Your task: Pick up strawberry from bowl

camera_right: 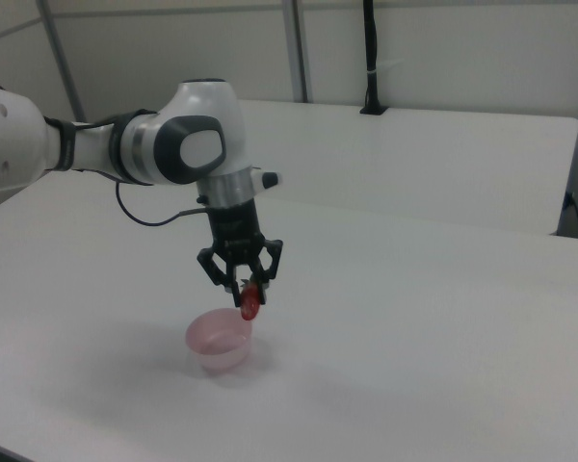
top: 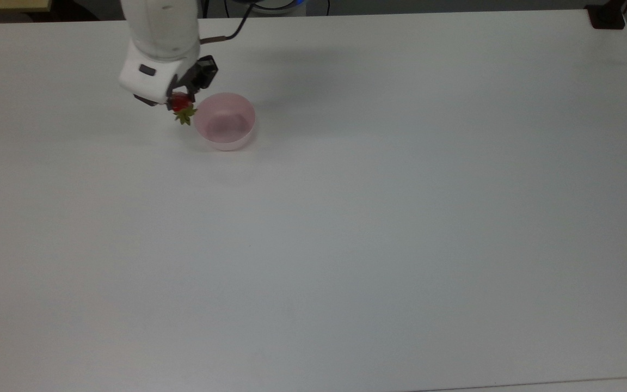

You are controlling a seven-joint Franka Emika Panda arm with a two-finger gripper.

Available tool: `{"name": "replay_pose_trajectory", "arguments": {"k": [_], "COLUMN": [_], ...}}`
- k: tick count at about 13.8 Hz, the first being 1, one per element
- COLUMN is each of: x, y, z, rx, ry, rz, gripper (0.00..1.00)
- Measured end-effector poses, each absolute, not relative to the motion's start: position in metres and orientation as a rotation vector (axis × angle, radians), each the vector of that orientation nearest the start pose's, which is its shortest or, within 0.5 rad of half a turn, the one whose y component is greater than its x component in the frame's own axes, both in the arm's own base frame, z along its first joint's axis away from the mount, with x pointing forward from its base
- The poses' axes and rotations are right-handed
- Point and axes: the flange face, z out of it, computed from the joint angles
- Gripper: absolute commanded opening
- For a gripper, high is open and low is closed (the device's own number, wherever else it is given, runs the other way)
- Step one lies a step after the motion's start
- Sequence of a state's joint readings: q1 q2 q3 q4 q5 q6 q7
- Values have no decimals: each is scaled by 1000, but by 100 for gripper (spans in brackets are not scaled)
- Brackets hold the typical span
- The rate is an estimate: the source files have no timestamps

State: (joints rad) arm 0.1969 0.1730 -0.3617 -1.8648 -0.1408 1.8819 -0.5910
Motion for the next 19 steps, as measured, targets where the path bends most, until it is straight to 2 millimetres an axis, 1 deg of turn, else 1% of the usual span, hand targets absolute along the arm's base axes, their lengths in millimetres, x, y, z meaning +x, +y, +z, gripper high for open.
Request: {"name": "replay_pose_trajectory", "arguments": {"k": [1,2,3,4,5,6,7,8,9,10,13,14,15,17,18,19], "x": [574,571,569,569,568,569,570,570,570,572,575,579,586,602,609,611], "y": [-119,-149,-179,-211,-229,-244,-251,-258,-263,-266,-271,-270,-268,-252,-237,-215], "z": [419,419,414,399,381,358,341,327,315,316,322,328,339,378,404,436], "rx": [-3155,-3167,-3192,-3222,-3239,-3252,-3260,-3263,-3259,-3265,-3282,-3294,-3315,-3369,-3371,-3354], "ry": [-764,-754,-752,-738,-724,-715,-713,-718,-727,-727,-717,-708,-670,-509,-414,-338], "rz": [343,322,282,259,266,287,304,322,346,342,305,276,227,87,48,34], "gripper": [14,15,15,15,15,16,18,30,65,100,100,100,100,100,100,100]}}
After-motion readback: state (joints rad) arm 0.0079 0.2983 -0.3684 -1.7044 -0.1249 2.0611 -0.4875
